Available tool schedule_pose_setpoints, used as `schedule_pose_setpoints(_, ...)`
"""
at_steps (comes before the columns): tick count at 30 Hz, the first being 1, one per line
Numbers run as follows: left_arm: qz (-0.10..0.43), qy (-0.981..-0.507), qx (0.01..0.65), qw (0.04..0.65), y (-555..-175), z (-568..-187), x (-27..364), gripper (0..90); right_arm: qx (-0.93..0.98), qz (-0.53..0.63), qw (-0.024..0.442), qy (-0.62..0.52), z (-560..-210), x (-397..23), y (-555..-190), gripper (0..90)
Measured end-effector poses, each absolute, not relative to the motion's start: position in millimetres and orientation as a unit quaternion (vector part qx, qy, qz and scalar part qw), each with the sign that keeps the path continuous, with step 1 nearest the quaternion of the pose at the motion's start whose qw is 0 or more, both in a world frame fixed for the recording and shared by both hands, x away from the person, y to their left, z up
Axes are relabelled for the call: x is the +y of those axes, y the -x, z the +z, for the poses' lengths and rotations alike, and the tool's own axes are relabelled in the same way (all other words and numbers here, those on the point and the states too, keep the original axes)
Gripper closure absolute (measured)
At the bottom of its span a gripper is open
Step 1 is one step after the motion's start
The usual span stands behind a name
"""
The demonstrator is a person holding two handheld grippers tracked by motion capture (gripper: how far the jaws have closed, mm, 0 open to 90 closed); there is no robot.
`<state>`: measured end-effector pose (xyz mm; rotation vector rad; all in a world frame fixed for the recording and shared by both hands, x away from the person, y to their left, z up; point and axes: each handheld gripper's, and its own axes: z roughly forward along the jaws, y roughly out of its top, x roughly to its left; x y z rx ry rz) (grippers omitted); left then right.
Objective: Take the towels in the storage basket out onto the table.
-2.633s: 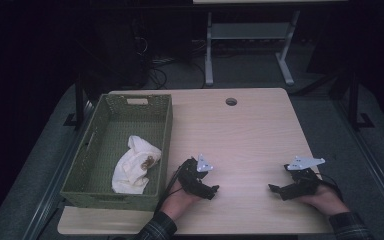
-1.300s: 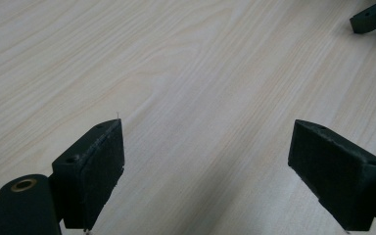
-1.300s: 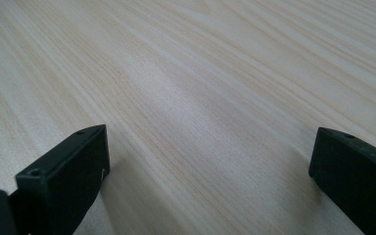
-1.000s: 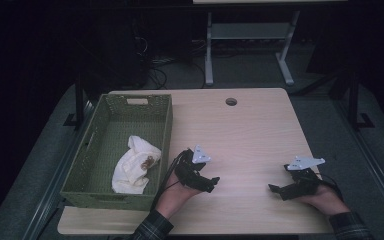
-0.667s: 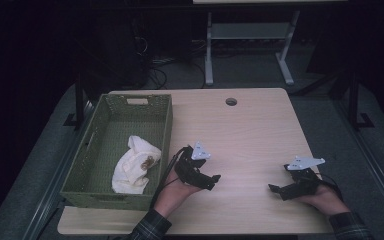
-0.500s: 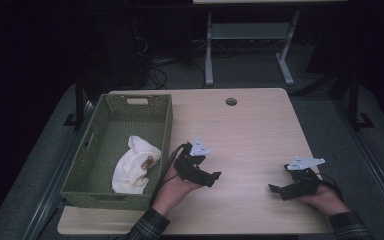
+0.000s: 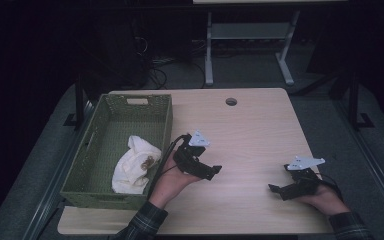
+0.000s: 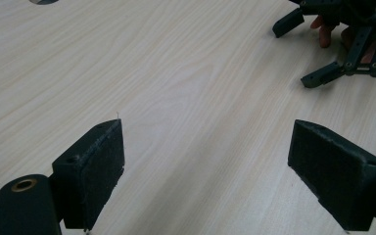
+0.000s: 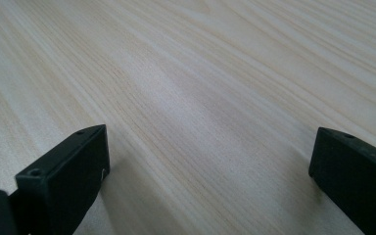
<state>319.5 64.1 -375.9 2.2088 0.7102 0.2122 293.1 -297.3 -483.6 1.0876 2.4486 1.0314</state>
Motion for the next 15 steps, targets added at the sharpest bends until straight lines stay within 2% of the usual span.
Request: schedule_pose_setpoints(15,0.087,-0.870,0.286,0.392,-331.9,-352.3,86.7,13.4,0.845,0.356,0.135,-0.375,-483.6,-297.3,-293.2,1.0)
